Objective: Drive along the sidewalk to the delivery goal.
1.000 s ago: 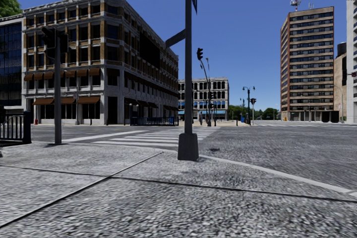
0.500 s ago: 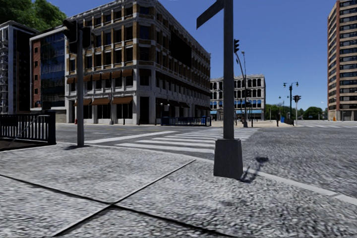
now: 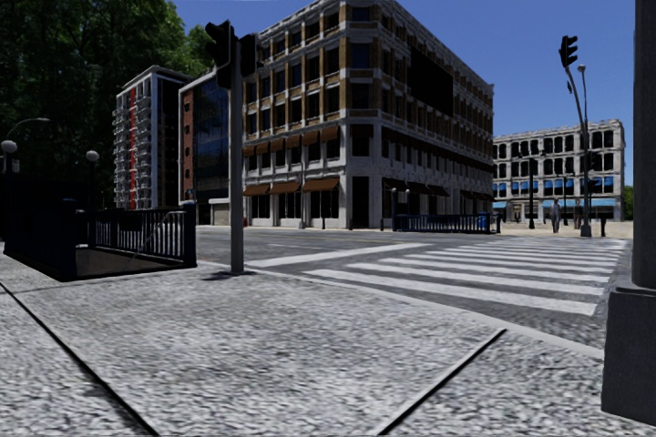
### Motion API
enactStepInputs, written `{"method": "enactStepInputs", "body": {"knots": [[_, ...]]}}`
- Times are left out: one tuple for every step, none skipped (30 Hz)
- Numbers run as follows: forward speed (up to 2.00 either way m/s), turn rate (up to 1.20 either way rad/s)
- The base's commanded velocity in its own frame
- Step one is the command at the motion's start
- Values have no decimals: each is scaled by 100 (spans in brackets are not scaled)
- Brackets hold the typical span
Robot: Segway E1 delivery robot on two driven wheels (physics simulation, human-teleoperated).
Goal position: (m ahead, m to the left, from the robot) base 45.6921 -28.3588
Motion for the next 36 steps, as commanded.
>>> {"method": "enactStepInputs", "body": {"knots": [[197, 0], [197, 0], [197, 0], [197, 0], [197, 0], [197, 0], [197, 0], [197, 0], [197, 0], [197, 0], [196, 0], [196, 0], [196, -5], [196, -31], [196, -55], [196, -55], [196, -64], [196, -69], [196, -74], [196, -76], [196, -77], [196, -77], [196, -77], [196, -77], [196, -77], [196, -77], [196, -77], [196, -77], [196, -77], [196, -77], [196, -77], [196, -67], [196, -59], [196, -56], [196, -56], [196, -46]]}}
